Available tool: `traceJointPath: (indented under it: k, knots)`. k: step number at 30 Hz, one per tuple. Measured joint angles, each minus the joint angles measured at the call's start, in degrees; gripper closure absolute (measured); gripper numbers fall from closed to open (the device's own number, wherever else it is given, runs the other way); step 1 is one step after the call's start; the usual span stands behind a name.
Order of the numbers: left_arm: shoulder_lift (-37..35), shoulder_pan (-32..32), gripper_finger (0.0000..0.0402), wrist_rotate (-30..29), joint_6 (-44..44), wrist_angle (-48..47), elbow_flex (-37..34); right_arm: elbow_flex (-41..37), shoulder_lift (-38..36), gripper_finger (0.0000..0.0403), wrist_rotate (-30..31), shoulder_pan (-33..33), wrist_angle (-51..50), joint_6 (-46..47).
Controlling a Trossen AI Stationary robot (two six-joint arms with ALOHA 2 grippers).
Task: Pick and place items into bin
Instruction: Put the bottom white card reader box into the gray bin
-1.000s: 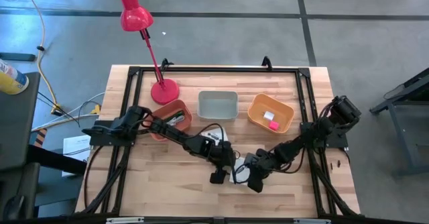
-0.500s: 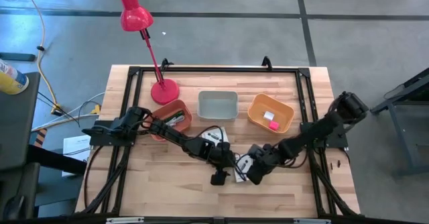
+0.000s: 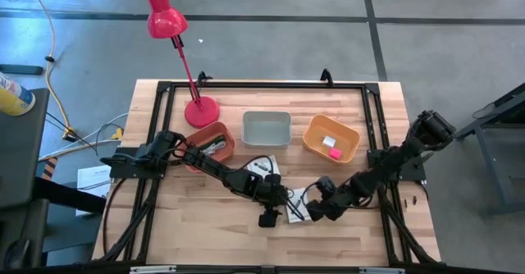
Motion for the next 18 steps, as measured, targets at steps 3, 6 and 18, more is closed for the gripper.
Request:
traceJointPath:
  k: [3, 6, 18]
  knots:
    - [0.0, 0.0, 0.0154, -0.2, 0.2, 0.0, 0.0, -3.9, 0.0, 0.0153, 1.7, 0.3, 8.4, 2.2]
    - [0.0, 0.0, 0.0154, -0.2, 0.2, 0.0, 0.0, -5.6, 0.0, 0.0153, 3.2, -0.1, 14.7, 1.6]
    - [-0.6, -0.3, 0.0154, -3.1, -4.6, 0.1, -0.1, -7.9, -0.1, 0.0153, 0.7, -2.7, 15.2, 2.5]
